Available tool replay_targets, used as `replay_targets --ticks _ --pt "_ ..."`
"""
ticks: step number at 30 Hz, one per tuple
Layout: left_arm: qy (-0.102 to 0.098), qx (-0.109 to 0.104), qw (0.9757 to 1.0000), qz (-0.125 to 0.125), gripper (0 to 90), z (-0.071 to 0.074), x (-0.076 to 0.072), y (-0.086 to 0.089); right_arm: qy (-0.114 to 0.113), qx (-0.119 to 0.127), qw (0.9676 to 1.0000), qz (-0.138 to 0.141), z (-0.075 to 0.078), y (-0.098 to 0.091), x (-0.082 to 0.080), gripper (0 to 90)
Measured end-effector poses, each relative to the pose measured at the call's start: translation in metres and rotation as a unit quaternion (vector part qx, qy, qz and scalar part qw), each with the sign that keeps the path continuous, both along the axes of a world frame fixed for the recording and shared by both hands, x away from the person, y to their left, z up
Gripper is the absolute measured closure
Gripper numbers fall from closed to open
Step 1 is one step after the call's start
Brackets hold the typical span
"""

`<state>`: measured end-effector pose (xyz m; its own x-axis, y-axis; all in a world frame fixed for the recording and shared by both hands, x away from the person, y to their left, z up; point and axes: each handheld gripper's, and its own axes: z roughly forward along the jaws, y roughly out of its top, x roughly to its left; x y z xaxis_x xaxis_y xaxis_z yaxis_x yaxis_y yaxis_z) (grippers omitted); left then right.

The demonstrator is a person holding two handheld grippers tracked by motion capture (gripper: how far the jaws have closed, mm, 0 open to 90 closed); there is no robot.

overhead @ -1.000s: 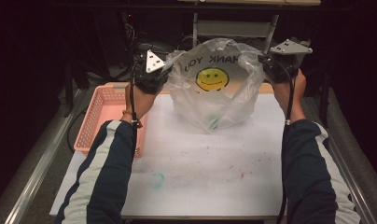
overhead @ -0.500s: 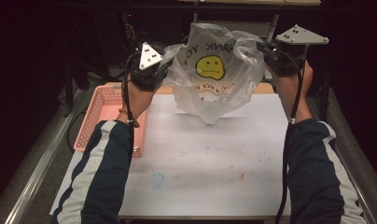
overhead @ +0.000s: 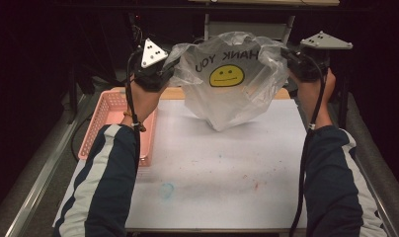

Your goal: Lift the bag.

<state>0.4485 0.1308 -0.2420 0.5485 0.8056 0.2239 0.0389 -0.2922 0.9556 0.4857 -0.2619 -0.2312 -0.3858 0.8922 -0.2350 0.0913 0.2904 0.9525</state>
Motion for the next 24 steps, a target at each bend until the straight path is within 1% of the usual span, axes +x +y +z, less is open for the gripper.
replay_targets --ticks 4,5,7,9,11,13,16,18,20,21,23,24 --pt "-0.014 -0.004 0.9999 -0.005 86.6 0.013 -0.010 0.000 -0.017 0.000 0.9998 0.005 0.017 0.001 -0.012 90.0" --pt "-0.016 -0.004 0.9998 -0.008 86.5 0.016 -0.012 0.000 -0.023 -0.004 0.9997 0.008 0.022 0.002 -0.015 90.0" --pt "-0.017 -0.004 0.9998 -0.012 86.5 0.019 -0.015 0.000 -0.033 -0.003 0.9994 0.013 0.029 0.003 -0.022 90.0" --pt "-0.014 -0.005 0.9998 -0.016 86.5 0.017 -0.017 0.000 -0.030 -0.004 0.9994 0.018 0.031 0.006 -0.025 90.0" --pt "-0.006 -0.004 0.9998 -0.019 86.4 0.011 -0.016 -0.002 -0.021 -0.007 0.9995 0.024 0.026 0.009 -0.024 90.0" --pt "0.004 -0.003 0.9998 -0.019 86.4 0.003 -0.013 -0.003 -0.007 -0.013 0.9995 0.027 0.017 0.012 -0.019 90.0" --pt "0.017 -0.010 0.9996 -0.019 86.2 -0.007 -0.008 -0.003 0.012 -0.010 0.9996 0.024 0.003 0.015 -0.012 90.0" --pt "0.019 -0.013 0.9996 -0.017 85.9 -0.011 -0.007 -0.002 0.016 -0.008 0.9997 0.019 -0.003 0.014 -0.008 90.0" --pt "0.025 -0.014 0.9995 -0.015 74.3 -0.015 -0.004 -0.002 0.024 -0.007 0.9996 0.017 -0.010 0.013 -0.004 90.0" --pt "0.029 -0.014 0.9994 -0.014 71.8 -0.018 -0.003 -0.002 0.026 -0.009 0.9995 0.014 -0.013 0.013 -0.002 90.0" --pt "0.033 -0.019 0.9991 -0.019 71.2 -0.024 -0.001 -0.001 0.032 -0.007 0.9994 0.013 -0.019 0.011 0.000 89.7" --pt "0.034 -0.020 0.9989 -0.024 66.2 -0.027 -0.001 -0.001 0.033 -0.009 0.9993 0.011 -0.022 0.011 0.001 88.0"
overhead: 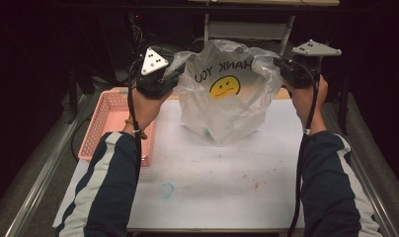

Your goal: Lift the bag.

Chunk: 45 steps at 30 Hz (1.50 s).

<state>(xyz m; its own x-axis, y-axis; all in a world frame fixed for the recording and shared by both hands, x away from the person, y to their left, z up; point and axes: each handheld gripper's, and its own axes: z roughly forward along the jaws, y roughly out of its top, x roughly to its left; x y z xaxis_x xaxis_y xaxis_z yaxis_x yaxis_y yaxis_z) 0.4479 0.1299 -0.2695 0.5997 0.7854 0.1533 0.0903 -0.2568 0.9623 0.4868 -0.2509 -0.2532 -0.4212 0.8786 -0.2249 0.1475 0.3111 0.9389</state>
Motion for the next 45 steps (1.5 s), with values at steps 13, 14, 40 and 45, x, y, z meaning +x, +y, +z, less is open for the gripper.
replay_targets --ticks 13,14,40,45 --pt "-0.029 -0.012 0.9991 0.027 37.2 -0.010 -0.010 0.006 -0.076 -0.003 0.9970 -0.012 -0.006 0.001 -0.020 47.2" --pt "-0.033 -0.005 0.9990 0.029 33.6 -0.010 -0.012 0.006 -0.083 -0.006 0.9965 -0.014 -0.005 0.002 -0.022 45.1" --pt "-0.118 -0.003 0.9928 0.023 24.6 0.012 -0.076 0.036 -0.130 0.014 0.9908 0.034 -0.007 -0.001 -0.099 24.2" --pt "-0.117 0.021 0.9928 0.014 20.4 -0.003 -0.088 0.038 -0.123 0.019 0.9913 0.043 -0.022 -0.003 -0.108 24.2"
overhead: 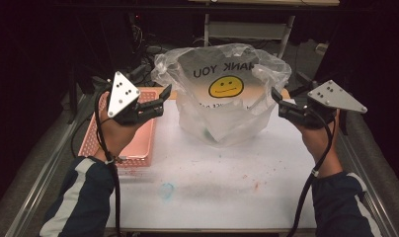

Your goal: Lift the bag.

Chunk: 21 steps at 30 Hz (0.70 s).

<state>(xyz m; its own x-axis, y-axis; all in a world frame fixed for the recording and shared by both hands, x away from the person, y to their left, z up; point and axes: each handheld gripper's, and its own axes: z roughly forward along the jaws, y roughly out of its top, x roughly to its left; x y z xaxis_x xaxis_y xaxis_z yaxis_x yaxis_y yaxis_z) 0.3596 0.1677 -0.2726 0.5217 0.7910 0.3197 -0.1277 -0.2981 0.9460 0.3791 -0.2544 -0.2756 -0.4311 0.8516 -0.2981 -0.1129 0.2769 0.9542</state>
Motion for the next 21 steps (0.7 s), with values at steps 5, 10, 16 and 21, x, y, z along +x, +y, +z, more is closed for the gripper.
replay_targets --ticks 5,10,16,21 --pt "0.011 0.033 0.9994 -0.005 20.3 -0.024 -0.012 -0.001 0.014 -0.002 0.9998 0.012 -0.018 0.000 -0.010 22.9" --pt "0.026 0.055 0.9980 -0.017 20.2 -0.049 -0.024 0.001 0.021 -0.009 0.9994 0.025 -0.036 0.000 -0.022 22.7" --pt "0.051 0.078 0.9953 -0.025 20.2 -0.078 -0.037 0.008 0.031 -0.026 0.9984 0.038 -0.054 0.001 -0.034 20.4" --pt "0.058 0.095 0.9935 -0.022 20.2 -0.101 -0.048 0.014 0.047 -0.015 0.9977 0.046 -0.072 -0.004 -0.045 19.9"
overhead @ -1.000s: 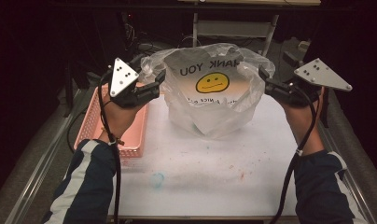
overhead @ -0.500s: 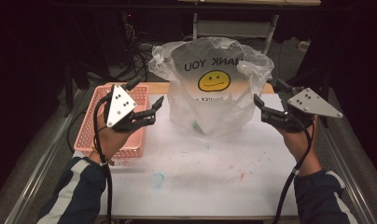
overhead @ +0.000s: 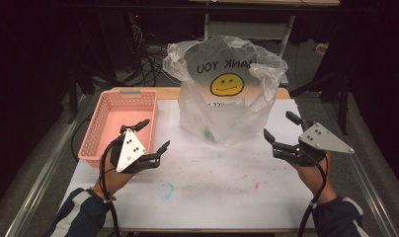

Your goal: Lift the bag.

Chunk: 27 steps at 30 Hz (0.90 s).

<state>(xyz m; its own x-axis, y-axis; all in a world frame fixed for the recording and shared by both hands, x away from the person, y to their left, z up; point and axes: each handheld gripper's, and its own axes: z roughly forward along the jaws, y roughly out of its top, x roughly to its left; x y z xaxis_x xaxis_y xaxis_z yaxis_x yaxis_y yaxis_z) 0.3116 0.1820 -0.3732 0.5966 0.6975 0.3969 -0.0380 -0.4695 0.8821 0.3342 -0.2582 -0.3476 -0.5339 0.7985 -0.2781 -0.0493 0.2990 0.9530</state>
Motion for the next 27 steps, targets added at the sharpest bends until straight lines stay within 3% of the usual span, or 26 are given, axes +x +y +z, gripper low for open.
replay_targets --ticks 6,13,21,23,27 --pt "0.021 0.009 0.9997 0.012 20.2 -0.021 -0.008 0.008 0.021 -0.011 0.9997 0.000 -0.023 -0.005 -0.009 18.4" --pt "0.050 0.024 0.9984 0.009 20.1 -0.042 -0.020 0.012 0.039 -0.023 0.9990 0.008 -0.042 -0.009 -0.015 17.8" --pt "0.068 0.042 0.9967 0.011 20.1 -0.060 -0.030 0.020 0.066 -0.032 0.9971 0.022 -0.065 -0.008 -0.020 16.4" --pt "0.075 0.044 0.9961 0.015 20.1 -0.063 -0.031 0.023 0.071 -0.045 0.9961 0.025 -0.071 -0.006 -0.022 16.3" --pt "0.075 0.058 0.9954 0.017 20.1 -0.070 -0.035 0.029 0.075 -0.054 0.9954 0.026 -0.080 -0.005 -0.027 16.4"
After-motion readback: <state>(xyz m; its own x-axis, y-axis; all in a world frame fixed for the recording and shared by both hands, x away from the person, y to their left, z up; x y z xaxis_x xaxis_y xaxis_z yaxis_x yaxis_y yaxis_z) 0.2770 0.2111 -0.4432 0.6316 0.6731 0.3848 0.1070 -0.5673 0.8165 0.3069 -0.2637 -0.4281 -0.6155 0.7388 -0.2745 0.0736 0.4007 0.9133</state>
